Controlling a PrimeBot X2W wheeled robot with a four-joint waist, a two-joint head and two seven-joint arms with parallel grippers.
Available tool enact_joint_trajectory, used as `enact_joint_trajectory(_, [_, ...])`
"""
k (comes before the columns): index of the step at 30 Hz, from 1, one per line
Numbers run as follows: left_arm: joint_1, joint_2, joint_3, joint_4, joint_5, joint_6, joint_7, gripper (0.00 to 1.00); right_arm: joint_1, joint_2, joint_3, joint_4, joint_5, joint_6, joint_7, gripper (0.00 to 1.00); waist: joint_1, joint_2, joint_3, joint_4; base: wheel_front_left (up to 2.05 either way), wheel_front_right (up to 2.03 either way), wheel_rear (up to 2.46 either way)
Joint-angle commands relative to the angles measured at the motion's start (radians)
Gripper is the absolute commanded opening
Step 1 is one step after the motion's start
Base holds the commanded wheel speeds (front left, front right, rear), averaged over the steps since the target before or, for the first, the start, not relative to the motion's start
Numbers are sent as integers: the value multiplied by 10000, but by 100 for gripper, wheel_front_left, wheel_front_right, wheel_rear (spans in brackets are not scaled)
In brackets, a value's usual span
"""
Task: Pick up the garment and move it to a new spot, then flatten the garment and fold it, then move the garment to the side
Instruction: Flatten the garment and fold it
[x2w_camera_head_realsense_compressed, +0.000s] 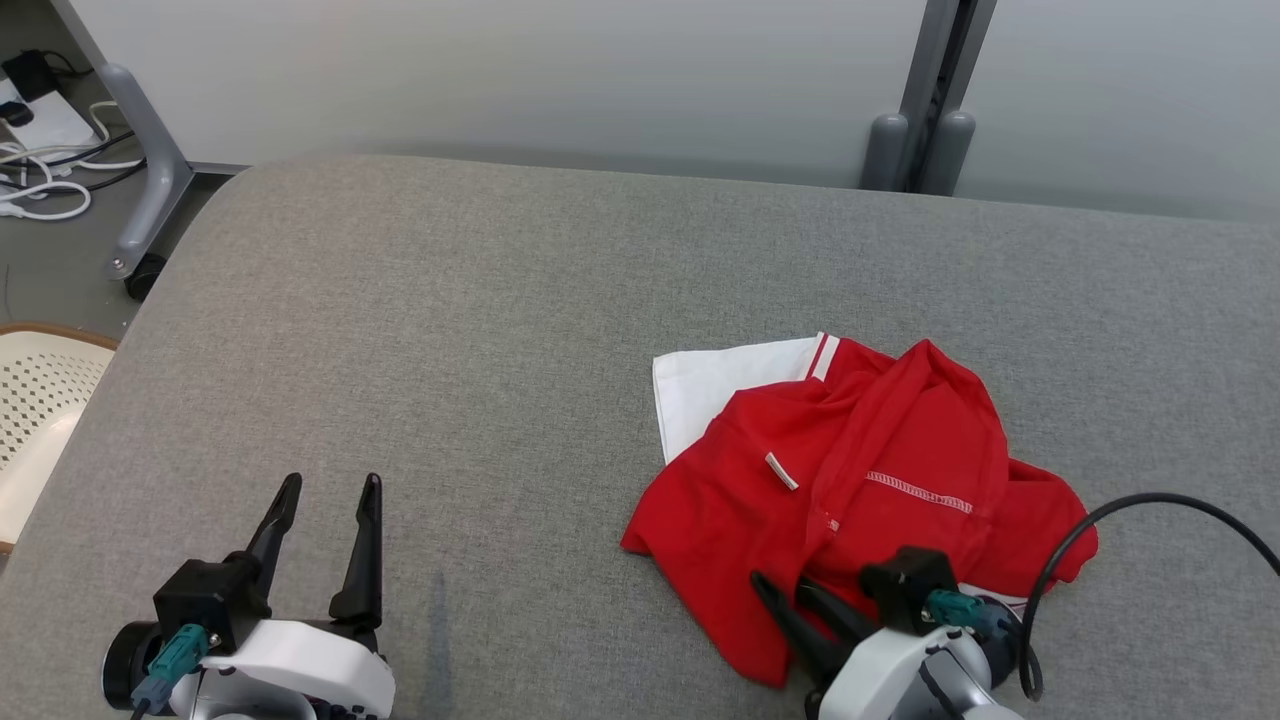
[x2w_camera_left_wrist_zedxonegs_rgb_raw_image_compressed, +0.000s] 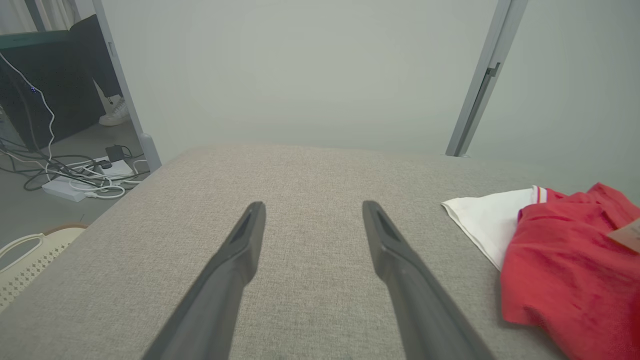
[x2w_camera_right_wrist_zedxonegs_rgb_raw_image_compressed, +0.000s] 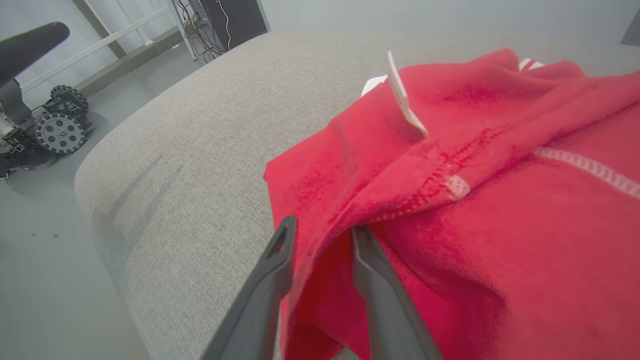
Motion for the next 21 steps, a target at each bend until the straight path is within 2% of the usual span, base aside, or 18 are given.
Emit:
enact_joint_trajectory(1, [-225,20,22,38,50,-19,-75,100,-233,11,64,88,63,2,-119,0,0,0,-6,-5,0,0,0])
enact_joint_trajectory(6, [-234,8,33,105,55,10,-124,100,-651,74,209,-42,144,2,-598,0,0,0,-79,-62,0,0,0])
enact_joint_trajectory(10, [-107,51,78,67,45,60,-153,100,-933,17,-186,-633,-16,2,-995,0,0,0,-137,-311,0,0,0])
enact_joint_trajectory(13, [17,86,131,16,7,98,-174,100,-794,-141,-819,-1353,-254,2,-1118,0,0,0,-167,-602,0,0,0])
enact_joint_trajectory(14, [80,116,177,-28,-16,148,-175,100,-507,-305,-1372,-1949,-466,2,-1046,0,0,0,-169,-817,0,0,0])
enact_joint_trajectory(15, [80,116,177,-28,-16,148,-175,100,-507,-305,-1372,-1949,-466,2,-1046,0,0,0,-169,-817,0,0,0])
enact_joint_trajectory(21, [213,224,299,-200,-78,259,-183,100,914,-592,-3479,-3817,-1162,2,-388,0,0,0,-87,-1457,0,0,0])
